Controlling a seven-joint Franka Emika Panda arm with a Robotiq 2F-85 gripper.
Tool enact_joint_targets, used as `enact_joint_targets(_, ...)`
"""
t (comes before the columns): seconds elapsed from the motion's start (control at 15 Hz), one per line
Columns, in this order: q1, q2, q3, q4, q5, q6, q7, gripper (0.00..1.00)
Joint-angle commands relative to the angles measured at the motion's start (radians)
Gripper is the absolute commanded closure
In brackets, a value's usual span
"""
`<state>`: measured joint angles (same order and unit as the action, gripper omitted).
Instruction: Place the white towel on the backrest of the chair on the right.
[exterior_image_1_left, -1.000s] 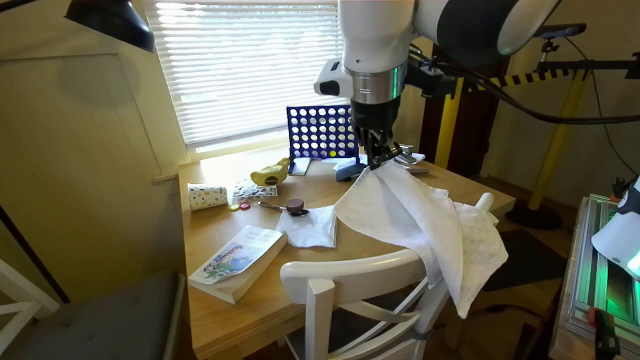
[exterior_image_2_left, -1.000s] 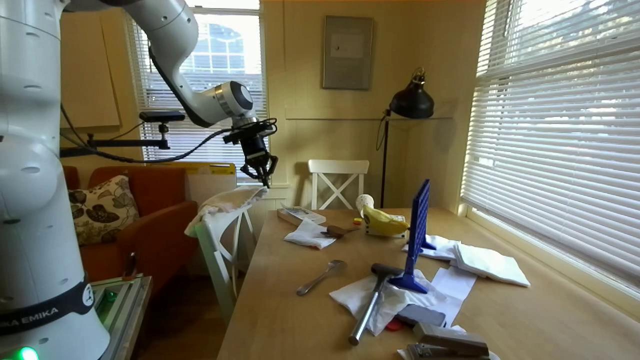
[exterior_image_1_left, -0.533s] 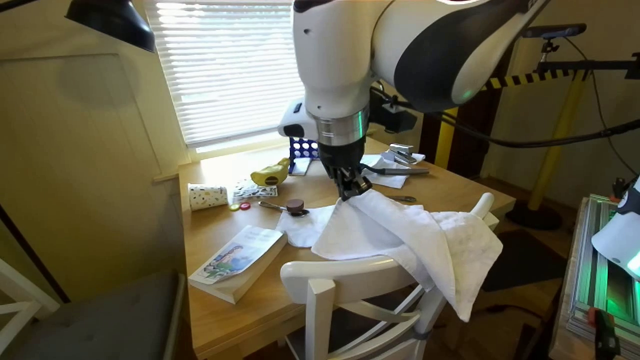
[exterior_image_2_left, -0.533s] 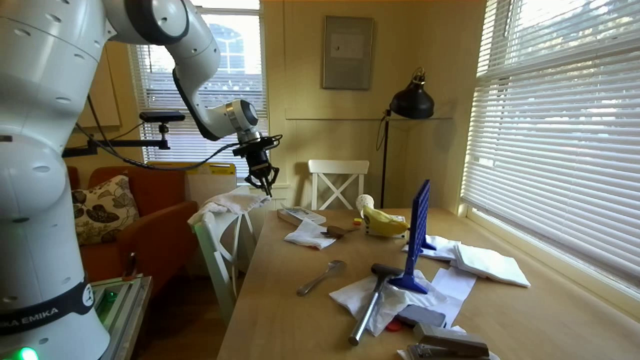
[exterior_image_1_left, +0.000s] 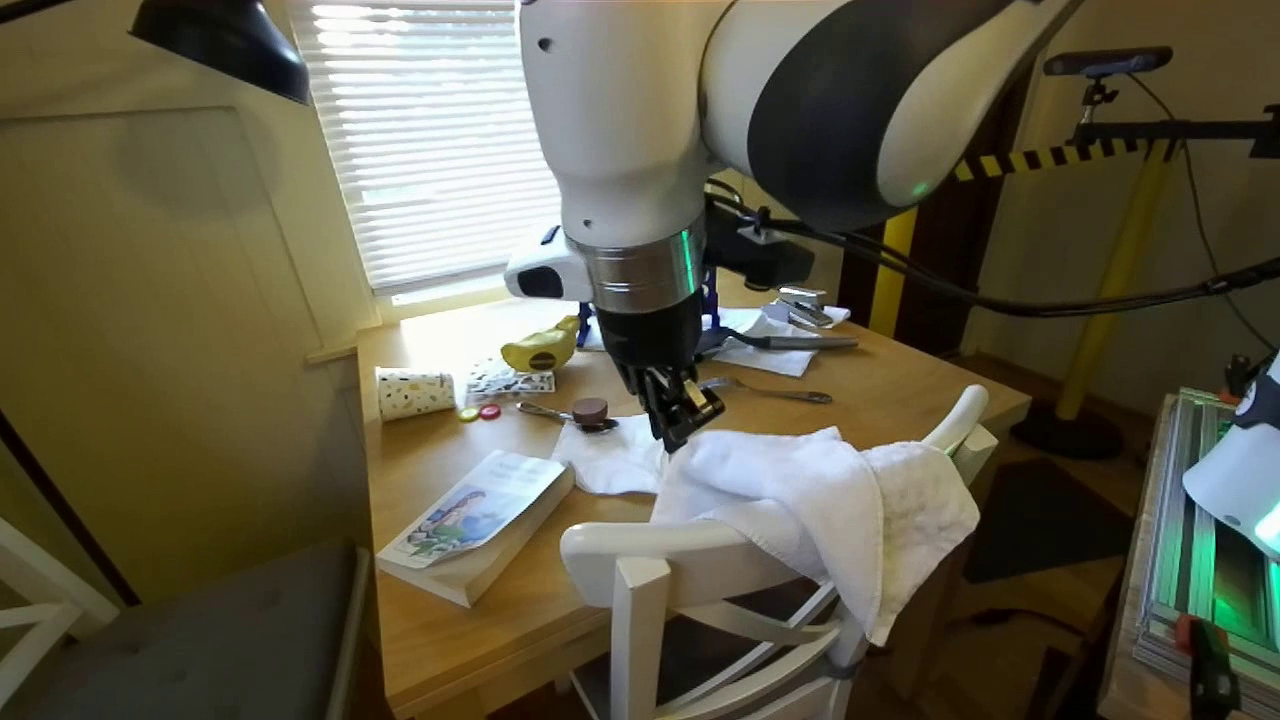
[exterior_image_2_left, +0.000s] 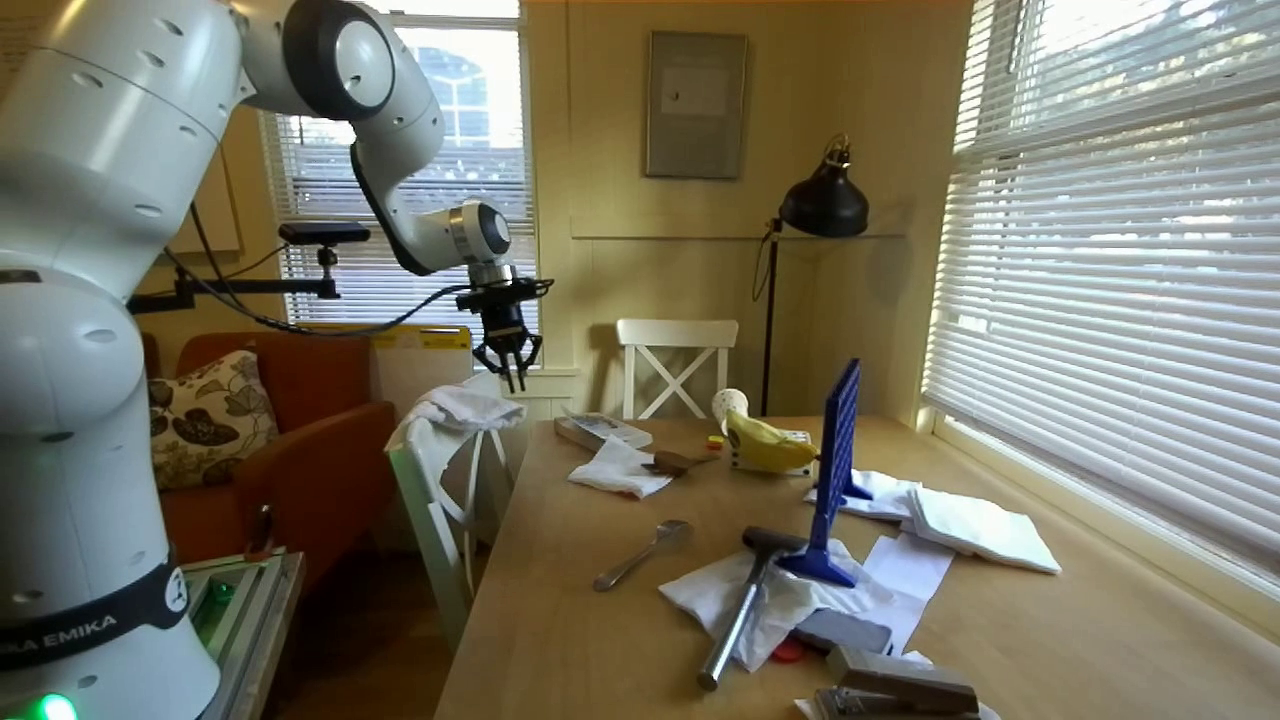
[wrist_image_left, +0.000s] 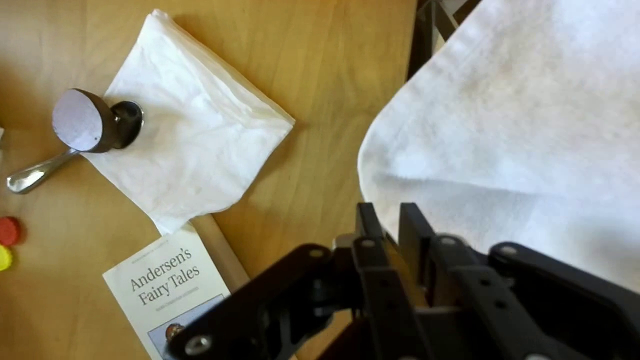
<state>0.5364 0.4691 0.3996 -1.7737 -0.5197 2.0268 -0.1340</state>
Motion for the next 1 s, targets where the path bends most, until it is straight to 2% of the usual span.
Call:
enact_joint_targets(0.0,0.02,0.026,-0.012,0.062,0.056,-0.032,-0.035,0.5)
enact_joint_targets(0.47,0.046,0.012,-0.034,0.093,0.031,-0.056,-0.026,0.02)
enact_joint_targets(0.73,0.086,-0.042,-0.081,0.108,0.018,-0.169,0.161,0.0)
enact_joint_targets(0.8,0.065,-0.014,-0.065,0.101,0.034,-0.115,0.081,0.0)
enact_joint_targets(0.93,0.067,-0.023,-0.068,0.102,0.033,-0.121,0.088,0.0)
